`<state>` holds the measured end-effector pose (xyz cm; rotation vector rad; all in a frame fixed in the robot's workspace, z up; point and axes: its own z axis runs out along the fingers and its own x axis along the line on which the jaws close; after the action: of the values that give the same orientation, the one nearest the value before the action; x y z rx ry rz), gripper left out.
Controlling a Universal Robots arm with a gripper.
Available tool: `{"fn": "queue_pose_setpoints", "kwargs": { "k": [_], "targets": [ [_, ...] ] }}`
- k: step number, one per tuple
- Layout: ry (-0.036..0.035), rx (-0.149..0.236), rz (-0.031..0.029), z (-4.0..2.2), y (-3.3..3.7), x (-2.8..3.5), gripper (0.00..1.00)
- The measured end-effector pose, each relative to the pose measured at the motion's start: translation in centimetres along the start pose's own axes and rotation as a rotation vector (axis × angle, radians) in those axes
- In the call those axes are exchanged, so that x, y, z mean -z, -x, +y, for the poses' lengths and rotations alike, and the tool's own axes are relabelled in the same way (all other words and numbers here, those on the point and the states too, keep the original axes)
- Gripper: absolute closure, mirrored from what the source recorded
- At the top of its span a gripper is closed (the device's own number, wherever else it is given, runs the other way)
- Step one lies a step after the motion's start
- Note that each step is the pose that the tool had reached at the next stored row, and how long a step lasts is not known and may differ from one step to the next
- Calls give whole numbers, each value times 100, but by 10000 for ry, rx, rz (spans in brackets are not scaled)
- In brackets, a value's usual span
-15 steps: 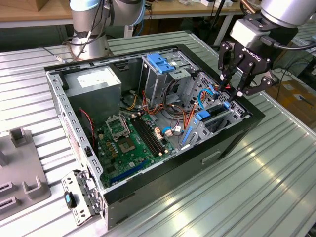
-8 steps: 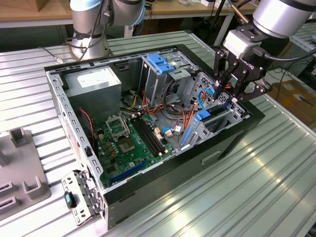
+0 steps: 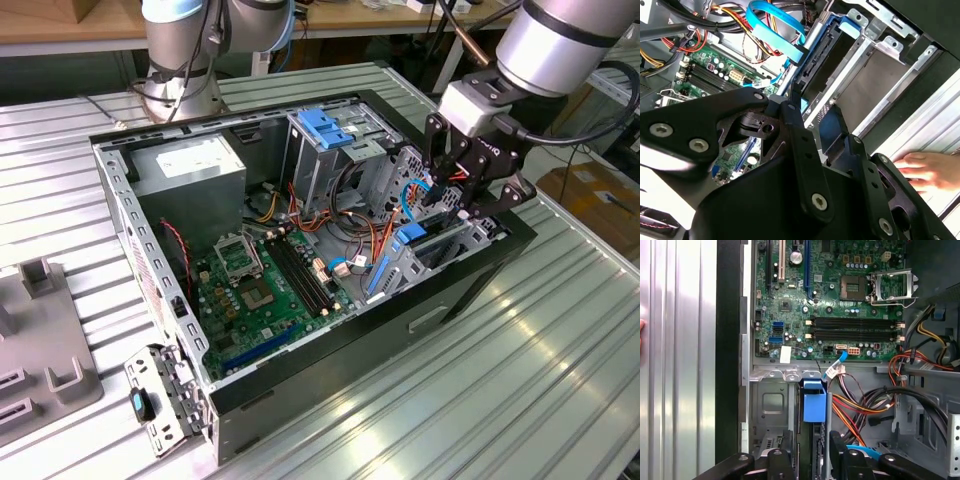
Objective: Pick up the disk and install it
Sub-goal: 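Insert the disk into the insertion slot, then insert the first disk wire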
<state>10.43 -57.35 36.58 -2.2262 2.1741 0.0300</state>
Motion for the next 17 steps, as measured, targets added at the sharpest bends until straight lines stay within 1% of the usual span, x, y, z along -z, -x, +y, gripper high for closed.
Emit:
{"fn": "queue_pose_setpoints", "kwargs": {
  "k": [13, 14, 16, 17],
  "targets": [
    [0, -1, -2, 1, 0, -9, 58],
    [0, -1, -2, 1, 0, -7, 58],
    [0, -1, 1, 0, 2, 30, 58],
    [0, -1, -2, 0, 2, 34, 58]
  ]
}}
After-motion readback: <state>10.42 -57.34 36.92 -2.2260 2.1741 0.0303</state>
